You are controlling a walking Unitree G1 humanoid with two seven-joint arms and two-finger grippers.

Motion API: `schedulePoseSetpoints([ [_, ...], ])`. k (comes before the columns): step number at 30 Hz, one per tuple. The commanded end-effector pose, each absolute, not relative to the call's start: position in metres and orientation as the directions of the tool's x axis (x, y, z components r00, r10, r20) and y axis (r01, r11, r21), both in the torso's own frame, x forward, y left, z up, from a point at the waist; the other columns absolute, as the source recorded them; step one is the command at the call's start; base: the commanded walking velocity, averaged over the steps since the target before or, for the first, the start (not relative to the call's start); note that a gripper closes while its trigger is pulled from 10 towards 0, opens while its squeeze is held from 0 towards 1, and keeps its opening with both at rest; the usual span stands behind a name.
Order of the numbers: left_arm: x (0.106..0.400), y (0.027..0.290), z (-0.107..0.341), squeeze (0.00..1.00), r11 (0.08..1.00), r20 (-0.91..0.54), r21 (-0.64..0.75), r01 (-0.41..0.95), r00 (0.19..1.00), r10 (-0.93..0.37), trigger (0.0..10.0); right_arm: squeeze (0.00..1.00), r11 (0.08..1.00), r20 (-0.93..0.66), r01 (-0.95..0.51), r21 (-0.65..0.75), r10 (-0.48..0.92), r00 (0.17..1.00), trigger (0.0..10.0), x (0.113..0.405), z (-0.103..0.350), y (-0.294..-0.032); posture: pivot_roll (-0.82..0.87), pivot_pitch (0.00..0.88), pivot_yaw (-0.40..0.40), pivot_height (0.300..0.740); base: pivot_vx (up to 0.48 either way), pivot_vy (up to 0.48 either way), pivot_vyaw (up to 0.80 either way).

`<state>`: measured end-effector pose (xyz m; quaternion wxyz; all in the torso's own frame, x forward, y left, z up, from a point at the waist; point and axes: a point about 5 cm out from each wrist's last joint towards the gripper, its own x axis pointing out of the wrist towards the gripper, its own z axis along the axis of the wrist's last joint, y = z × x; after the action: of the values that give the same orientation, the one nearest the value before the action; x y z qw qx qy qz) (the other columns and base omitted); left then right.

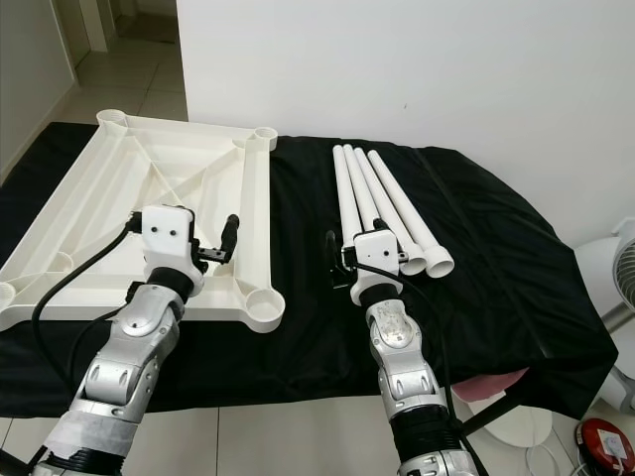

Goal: Building children table

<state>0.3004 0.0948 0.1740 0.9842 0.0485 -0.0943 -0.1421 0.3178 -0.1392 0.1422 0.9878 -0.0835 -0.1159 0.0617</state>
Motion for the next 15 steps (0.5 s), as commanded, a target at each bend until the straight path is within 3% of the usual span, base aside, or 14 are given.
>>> schedulePoseSetpoints([
  [1,0.293,0.078,0.166,0.0,0.88,0.11,0.172,0.443,0.879,-0.464,10.0,0.0,0.98,0.194,-0.083,-0.179,0.118,0.974,10.0,0.323,0.142,-0.146,0.02,0.0,-0.106,0.74,0.0,0.0,0.0],
  [6,0.281,0.059,0.163,0.0,0.78,0.055,0.175,0.601,0.785,-0.617,10.0,0.0,0.98,0.159,-0.094,-0.174,0.122,0.98,10.0,0.335,0.141,-0.146,0.01,0.0,-0.101,0.74,0.0,0.0,0.0],
  [15,0.272,0.046,0.166,0.0,0.685,0.029,0.227,0.692,0.698,-0.715,10.0,0.0,0.986,0.129,-0.112,-0.122,0.128,0.983,10.0,0.353,0.145,-0.14,0.01,0.0,-0.096,0.74,0.0,0.0,0.0],
])
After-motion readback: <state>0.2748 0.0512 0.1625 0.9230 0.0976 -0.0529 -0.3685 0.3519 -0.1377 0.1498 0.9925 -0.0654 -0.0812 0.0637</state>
